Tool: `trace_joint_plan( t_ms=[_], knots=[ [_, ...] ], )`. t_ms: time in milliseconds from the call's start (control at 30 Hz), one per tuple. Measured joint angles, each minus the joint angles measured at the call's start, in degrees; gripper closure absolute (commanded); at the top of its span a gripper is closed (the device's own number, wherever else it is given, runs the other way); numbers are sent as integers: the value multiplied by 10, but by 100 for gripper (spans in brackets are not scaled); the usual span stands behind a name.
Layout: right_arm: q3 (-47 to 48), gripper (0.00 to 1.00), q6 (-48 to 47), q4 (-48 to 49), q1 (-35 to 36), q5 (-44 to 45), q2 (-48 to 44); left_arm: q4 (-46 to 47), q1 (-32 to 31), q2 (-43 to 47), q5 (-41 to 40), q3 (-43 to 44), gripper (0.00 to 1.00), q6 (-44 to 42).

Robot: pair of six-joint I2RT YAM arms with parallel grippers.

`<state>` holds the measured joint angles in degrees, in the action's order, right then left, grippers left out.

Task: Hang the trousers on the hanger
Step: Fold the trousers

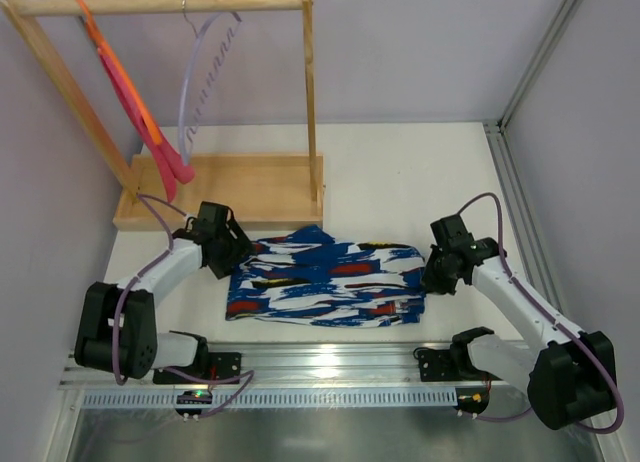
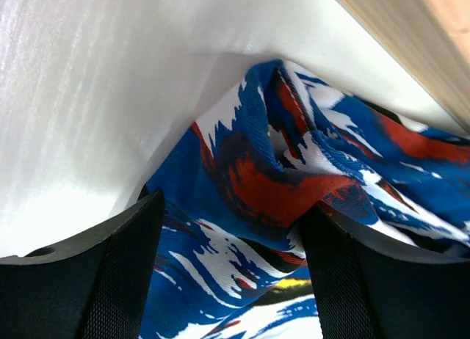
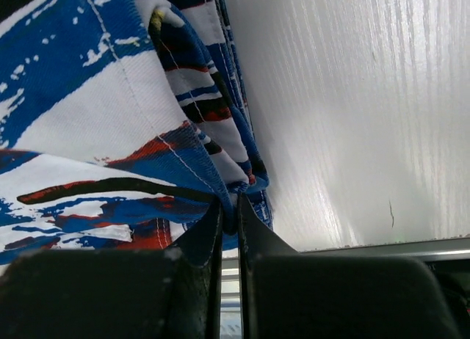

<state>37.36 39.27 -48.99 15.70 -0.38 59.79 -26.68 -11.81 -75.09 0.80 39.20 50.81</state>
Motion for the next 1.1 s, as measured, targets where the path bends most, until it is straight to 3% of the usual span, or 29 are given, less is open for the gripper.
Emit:
trace_joint_plan(
  t_ms=[267,333,500,700,900,1033,1100],
  knots=[
    [40,92,4,-52,1,4,7,-3,5,-38,-10,13,26,2],
    [45,92,3,-59,1,7,6,0,6,-35,-5,11,22,1],
    [50,91,-13,-71,-18,9,10,3,13,5,16,2,16,-8],
    [49,86,-27,-68,-25,5,30,-81,14,54,-22,74,17,-48],
    [28,64,-21,-61,-25,6,31,-112,6,104,-44,61,19,-76],
    [15,55,-14,-68,-27,12,23,-89,6,118,18,21,23,-78],
    [22,43,-15,-74,-27,14,19,-72,6,113,63,19,25,-78]
  ],
)
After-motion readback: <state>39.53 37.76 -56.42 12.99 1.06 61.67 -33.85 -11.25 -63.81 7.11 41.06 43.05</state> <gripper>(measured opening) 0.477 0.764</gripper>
